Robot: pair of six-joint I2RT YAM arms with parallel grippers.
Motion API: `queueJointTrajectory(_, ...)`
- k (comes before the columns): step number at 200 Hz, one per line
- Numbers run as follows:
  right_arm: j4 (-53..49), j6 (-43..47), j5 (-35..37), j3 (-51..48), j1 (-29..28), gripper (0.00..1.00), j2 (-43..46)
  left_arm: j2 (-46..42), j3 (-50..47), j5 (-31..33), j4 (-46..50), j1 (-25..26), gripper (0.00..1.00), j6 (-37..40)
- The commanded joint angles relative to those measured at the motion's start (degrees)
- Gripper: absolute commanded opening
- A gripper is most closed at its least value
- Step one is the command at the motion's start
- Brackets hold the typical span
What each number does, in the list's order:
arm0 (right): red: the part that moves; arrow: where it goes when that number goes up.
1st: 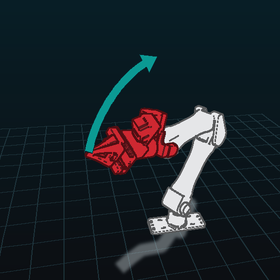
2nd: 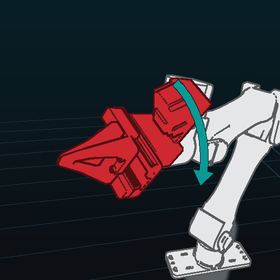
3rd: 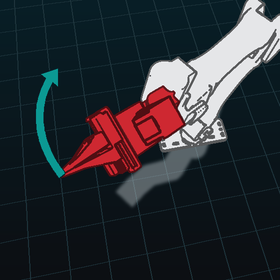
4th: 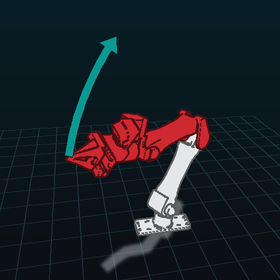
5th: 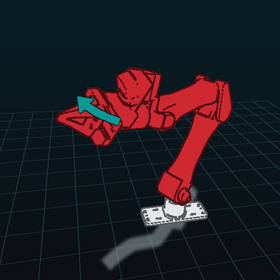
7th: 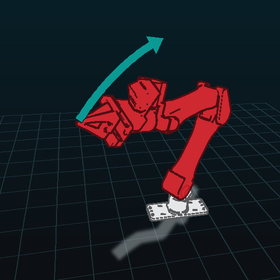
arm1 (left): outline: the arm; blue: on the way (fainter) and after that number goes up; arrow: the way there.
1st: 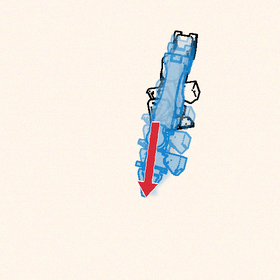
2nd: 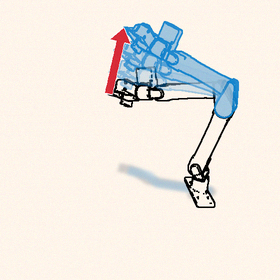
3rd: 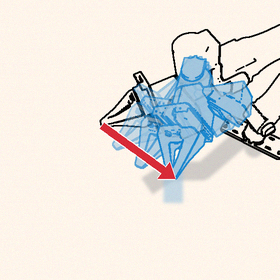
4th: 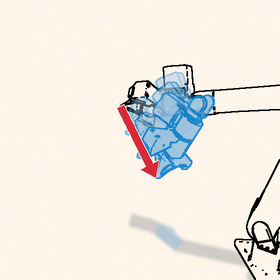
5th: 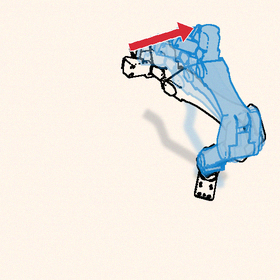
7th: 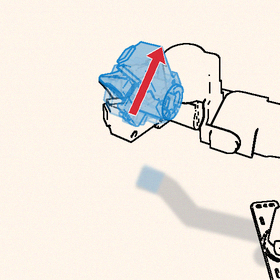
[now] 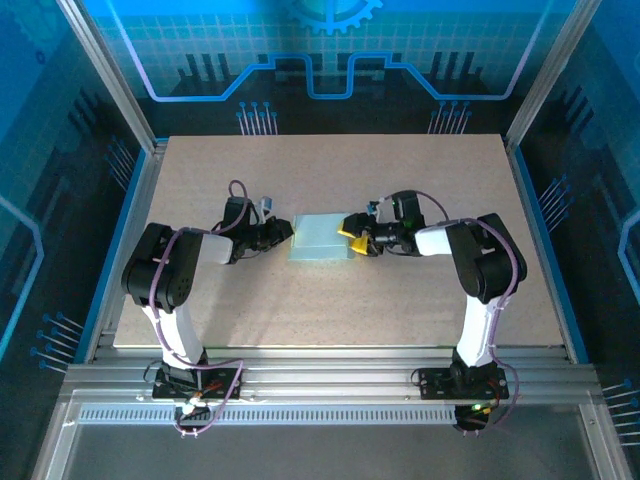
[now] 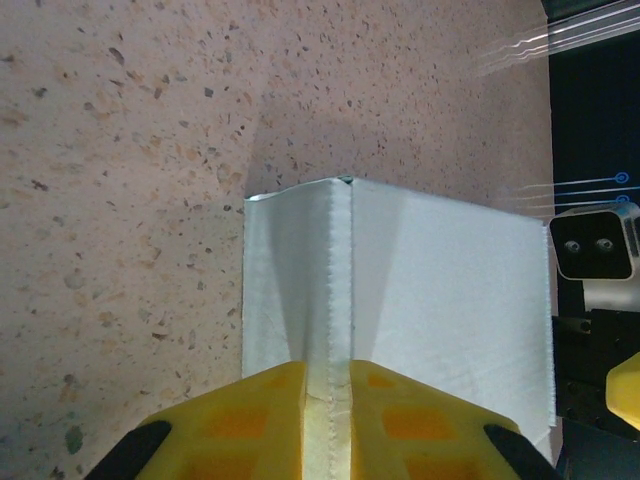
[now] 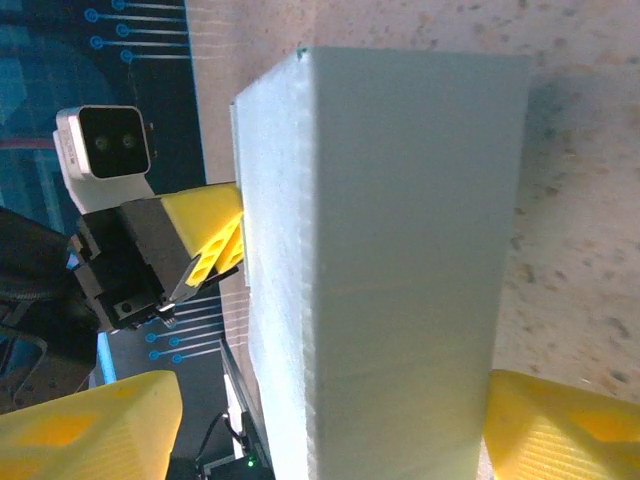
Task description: Fold the paper box
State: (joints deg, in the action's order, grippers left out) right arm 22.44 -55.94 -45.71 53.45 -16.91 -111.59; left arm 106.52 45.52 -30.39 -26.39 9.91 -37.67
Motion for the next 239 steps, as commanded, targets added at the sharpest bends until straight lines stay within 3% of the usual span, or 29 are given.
queueJointTrajectory(1, -0.3, 0.0, -2.7, 2.8, -1.3, 0.76, -1.4, 3.3, -2.7, 1.2, 7.4, -0.5, 0.17, -0.5)
queueJointTrajectory(29, 0.8, -0.8, -3.1, 4.2, -1.9, 0.71, -2.3, 3.6, -2.6, 0.8, 7.1, -0.6, 0.17, -0.4)
queueJointTrajectory(87, -0.4, -0.6, -2.8, 3.9, -1.6, 0.48, -1.6, 3.3, -2.7, 0.8, 7.2, -0.9, 0.22, -0.4)
queueJointTrajectory(156, -0.6, -0.8, -3.0, 2.0, 0.1, 0.44, 1.3, -2.2, -4.4, 0.2, 2.2, -1.0, 0.48, -1.2)
queueJointTrajectory(203, -1.0, -0.9, -3.2, 0.1, 2.1, 0.43, 4.7, -13.2, -11.2, 6.8, -11.6, -1.5, 0.78, 1.5)
queueJointTrajectory(239, -2.1, -1.1, -4.4, -0.7, 4.4, 0.43, 7.3, -18.7, -14.5, 9.2, -19.7, -1.6, 0.98, 9.0)
